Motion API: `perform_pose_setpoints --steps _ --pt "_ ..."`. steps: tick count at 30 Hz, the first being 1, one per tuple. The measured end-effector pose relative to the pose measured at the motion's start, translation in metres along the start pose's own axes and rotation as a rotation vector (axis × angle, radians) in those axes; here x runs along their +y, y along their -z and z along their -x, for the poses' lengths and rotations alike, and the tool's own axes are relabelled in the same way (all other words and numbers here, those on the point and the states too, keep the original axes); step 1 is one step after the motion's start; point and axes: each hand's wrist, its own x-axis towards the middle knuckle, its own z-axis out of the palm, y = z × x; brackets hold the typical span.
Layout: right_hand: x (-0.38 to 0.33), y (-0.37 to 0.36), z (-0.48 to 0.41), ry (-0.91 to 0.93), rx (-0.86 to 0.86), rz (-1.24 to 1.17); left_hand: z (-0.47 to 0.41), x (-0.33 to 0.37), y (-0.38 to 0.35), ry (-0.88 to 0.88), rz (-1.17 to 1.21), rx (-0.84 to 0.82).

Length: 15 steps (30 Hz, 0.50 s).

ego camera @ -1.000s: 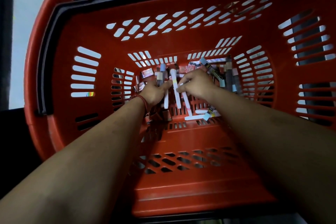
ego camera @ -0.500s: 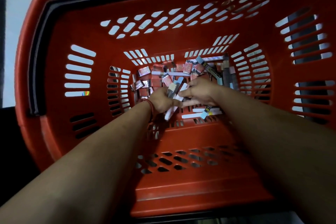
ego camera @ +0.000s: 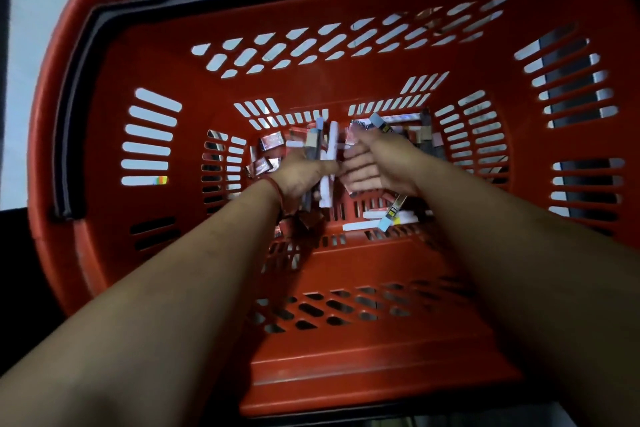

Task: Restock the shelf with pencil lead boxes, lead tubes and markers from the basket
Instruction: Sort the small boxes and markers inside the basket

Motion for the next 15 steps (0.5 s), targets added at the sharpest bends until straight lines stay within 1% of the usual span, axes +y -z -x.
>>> perform_pose_setpoints --steps 1,2,4,5,8,11,14,15 --pt "-0.003 0.003 0.001 0.014 -0.014 -0.063 -0.001 -0.001 -0.007 0.003 0.01 -0.003" --pt "-0.004 0.005 0.003 0.021 -0.03 -0.06 -0.001 -0.001 -0.014 -0.009 0.032 -0.02" --pt "-0.003 -0.002 0.006 0.024 -0.034 0.014 0.0 0.002 -0.029 -0.068 0.046 -0.112" --pt "0.0 -0.004 0.004 0.028 0.02 0.021 0.002 0.006 -0.035 -0.101 0.016 -0.164" --pt "0.004 -0.007 -0.002 0.079 0.286 0.055 0.009 0.009 -0.055 -0.187 -0.175 -0.245" --pt "0.003 0.003 0.001 0.101 0.448 0.233 0.014 0.007 -0.067 -0.301 -0.374 -0.209" --pt "0.003 0.012 0.002 0.134 0.537 0.307 0.017 0.006 -0.076 -0.492 -0.536 -0.045" --pt "0.002 0.014 0.003 0.15 0.559 0.308 0.019 0.008 -0.078 -0.536 -0.567 -0.019"
